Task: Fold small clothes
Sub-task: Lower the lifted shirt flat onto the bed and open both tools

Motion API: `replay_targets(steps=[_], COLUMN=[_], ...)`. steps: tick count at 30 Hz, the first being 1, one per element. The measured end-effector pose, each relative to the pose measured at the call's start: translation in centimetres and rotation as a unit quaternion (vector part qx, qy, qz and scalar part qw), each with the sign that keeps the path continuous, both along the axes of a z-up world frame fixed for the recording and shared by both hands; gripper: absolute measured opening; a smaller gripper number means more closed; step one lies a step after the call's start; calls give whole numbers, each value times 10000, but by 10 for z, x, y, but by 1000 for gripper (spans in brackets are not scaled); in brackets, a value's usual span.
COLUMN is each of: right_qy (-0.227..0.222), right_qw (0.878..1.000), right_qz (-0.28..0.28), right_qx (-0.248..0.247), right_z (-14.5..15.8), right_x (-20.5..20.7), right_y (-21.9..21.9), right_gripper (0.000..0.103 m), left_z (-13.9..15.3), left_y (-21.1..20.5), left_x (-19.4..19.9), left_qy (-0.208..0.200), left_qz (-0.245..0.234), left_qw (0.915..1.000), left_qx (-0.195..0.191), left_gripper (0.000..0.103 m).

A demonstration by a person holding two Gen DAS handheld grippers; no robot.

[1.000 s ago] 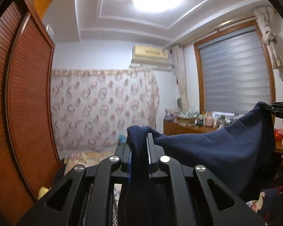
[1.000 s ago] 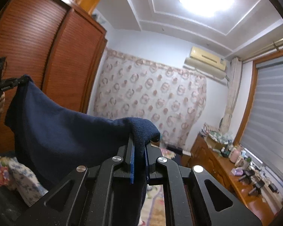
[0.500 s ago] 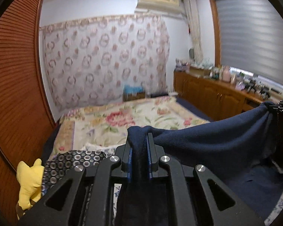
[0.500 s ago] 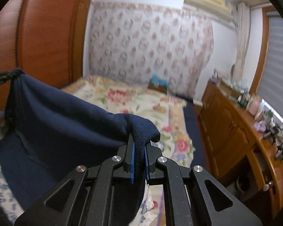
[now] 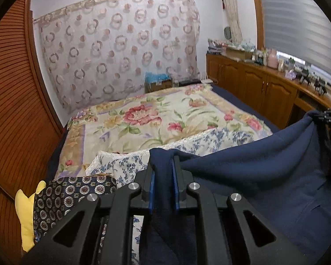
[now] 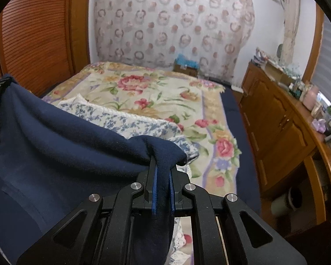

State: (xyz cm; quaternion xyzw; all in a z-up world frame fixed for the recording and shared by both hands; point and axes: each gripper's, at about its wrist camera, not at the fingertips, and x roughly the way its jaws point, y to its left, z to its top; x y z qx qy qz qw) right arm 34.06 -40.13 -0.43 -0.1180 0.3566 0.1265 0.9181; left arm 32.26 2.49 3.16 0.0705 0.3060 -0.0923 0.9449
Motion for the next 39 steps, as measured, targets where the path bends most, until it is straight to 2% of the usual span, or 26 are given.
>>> replay_targets(steps=[5,6,8,10,11,14,18,22,31,32,33,39], right_qy=[164,198,260,404,405,435,510,594,620,637,661,778], right_qw=[9998,9998,9995,9986,9985,9981,9977,9968,9955,9952,9950,9943], right_qz=[-5,-34,-60,-67,-69,-38,-95,-104,-339,-349,-360,-405], right_qx=[55,66,158,329,361,438,447,533,633,654,663,599], right_z=[-12,-14,-15,-17,-18,-19,-23,-28,-34,-35,-36,-51], right_x=[13,16,20,19,14,0,-28,-57,-100,-102,-104,-109], right_y=[0,0,1,-2,-4,-5,-6,-7,-11,-11,-11,-11], right_gripper=[6,13,18,28,34,39,40,40,40,40,39,40], left_z=[-12,-15,-16,-15,-14,-12,-16,-26,-46,-49,-52,-63], left_y=[0,-1,-1,1,2,10,21,30,30,29,29,29], left_x=[15,16,13,2,-5,-25,-52,-71,-94,-95,-95,-96], left_qy=[334,444,554,533,521,535,506,672,876,919,959,1143], left_qz=[-39,-93,-184,-186,-224,-290,-121,-72,-67,-75,-85,-55], left_qw=[9994,9990,9983,9984,9984,9981,9985,9974,9955,9951,9946,9923], left_qx=[-40,-32,-24,10,7,0,163,251,341,367,381,470], left_gripper=[17,18,21,32,42,46,46,46,46,44,37,33])
